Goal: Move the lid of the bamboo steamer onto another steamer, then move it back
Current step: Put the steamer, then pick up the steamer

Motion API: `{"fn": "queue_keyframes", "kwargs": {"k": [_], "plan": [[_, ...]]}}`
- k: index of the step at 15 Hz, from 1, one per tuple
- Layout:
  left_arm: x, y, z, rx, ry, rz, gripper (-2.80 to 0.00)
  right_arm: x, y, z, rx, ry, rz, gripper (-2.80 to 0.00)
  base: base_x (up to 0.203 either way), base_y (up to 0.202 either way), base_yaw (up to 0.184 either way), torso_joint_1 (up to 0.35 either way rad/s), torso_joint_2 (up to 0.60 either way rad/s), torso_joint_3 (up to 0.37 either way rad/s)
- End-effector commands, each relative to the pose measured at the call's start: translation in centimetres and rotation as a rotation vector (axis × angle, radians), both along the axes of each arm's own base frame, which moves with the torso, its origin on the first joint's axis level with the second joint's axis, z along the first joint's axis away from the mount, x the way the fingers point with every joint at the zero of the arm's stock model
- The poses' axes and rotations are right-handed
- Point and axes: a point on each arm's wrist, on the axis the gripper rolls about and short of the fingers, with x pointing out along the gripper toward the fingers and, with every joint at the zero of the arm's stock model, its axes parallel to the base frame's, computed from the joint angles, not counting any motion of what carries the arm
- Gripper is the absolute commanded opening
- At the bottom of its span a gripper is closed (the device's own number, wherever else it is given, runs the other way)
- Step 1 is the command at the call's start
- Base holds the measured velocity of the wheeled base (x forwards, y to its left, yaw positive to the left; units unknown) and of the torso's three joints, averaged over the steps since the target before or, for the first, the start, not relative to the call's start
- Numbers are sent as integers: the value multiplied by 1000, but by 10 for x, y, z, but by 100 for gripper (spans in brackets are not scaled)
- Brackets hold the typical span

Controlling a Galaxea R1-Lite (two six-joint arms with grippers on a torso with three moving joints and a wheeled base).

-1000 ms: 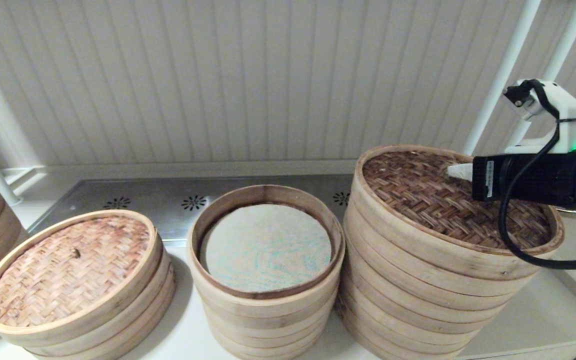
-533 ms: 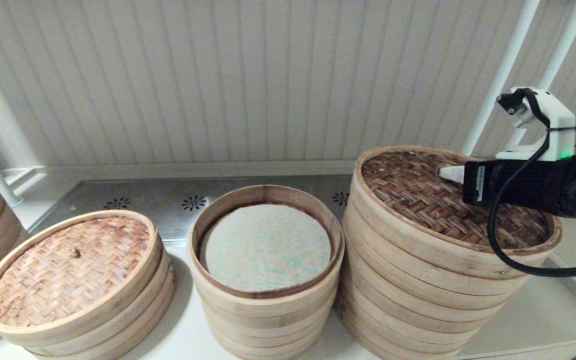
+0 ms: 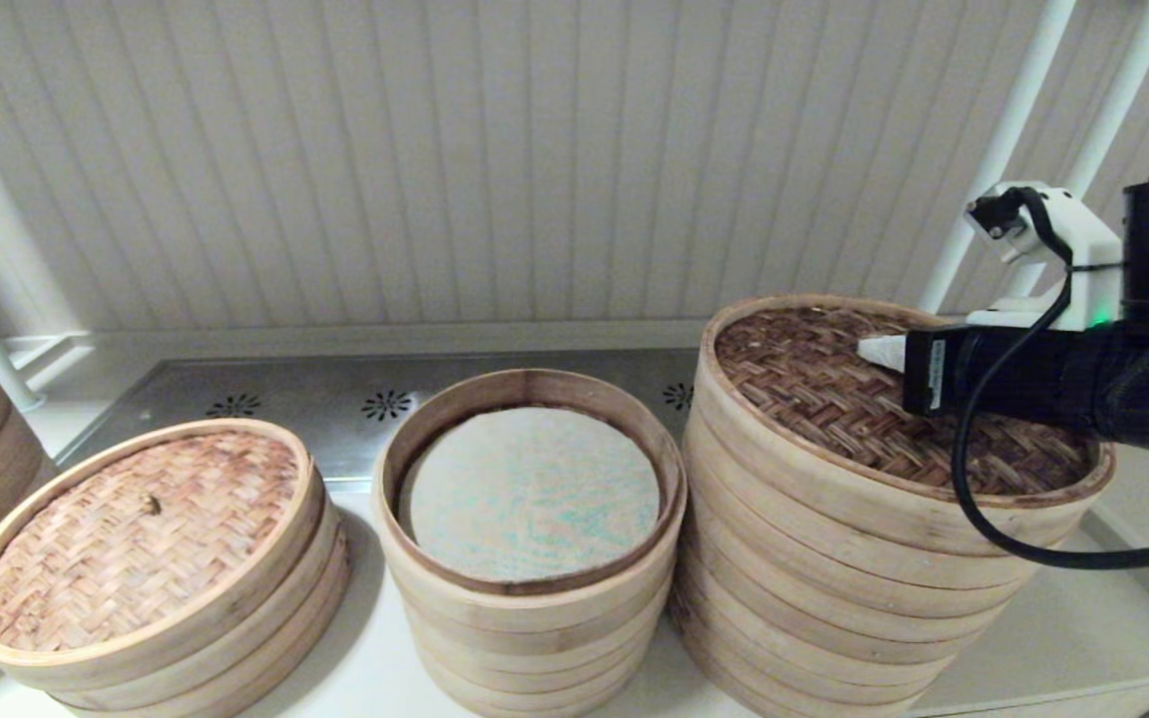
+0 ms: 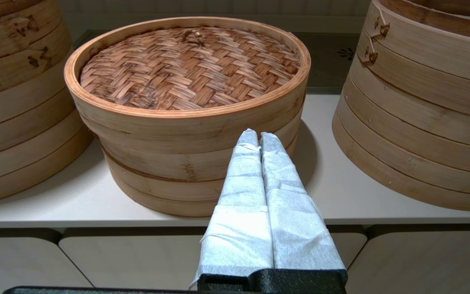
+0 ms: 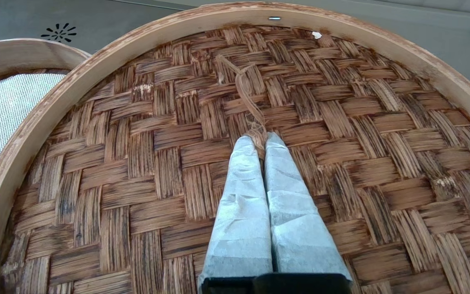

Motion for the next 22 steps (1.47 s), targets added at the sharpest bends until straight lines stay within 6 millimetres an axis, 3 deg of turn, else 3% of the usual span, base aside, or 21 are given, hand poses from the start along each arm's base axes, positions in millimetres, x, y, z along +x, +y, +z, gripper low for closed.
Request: {"fn": "queue_keyframes", "kwargs": {"k": [1,5,6,13,16,19,20,22], "plan": [[0,0,0,0,-1,0,-280,2,1,-1,-2,6,3,-280,0,0,0,0,0,0],[0,0,0,0,-1,0,-280,-4,-1,2,-1,-11,2,-280,0,0,0,0,0,0],[0,0,0,0,1,0,-280,-8,-3,4,1,-22,2,0,0,0,0,0,0,0],[0,0,0,0,1,0,-280,-39,-14,39,45,-158,3,0,0,0,0,0,0,0],[0,0,0,0,-1,0,-280,-59,-23,51,66,-216,-6,0,0,0,0,0,0,0],[0,0,0,0,-1,0,-280,-91,-35,60,85,-271,-16,0,0,0,0,0,0,0],[0,0,0,0,-1,0,-280,-104,-40,61,88,-280,-18,-280,0,0,0,0,0,0],[0,0,0,0,0,0,-280,-130,-50,62,93,-294,-22,-280,0,0,0,0,0,0]]}}
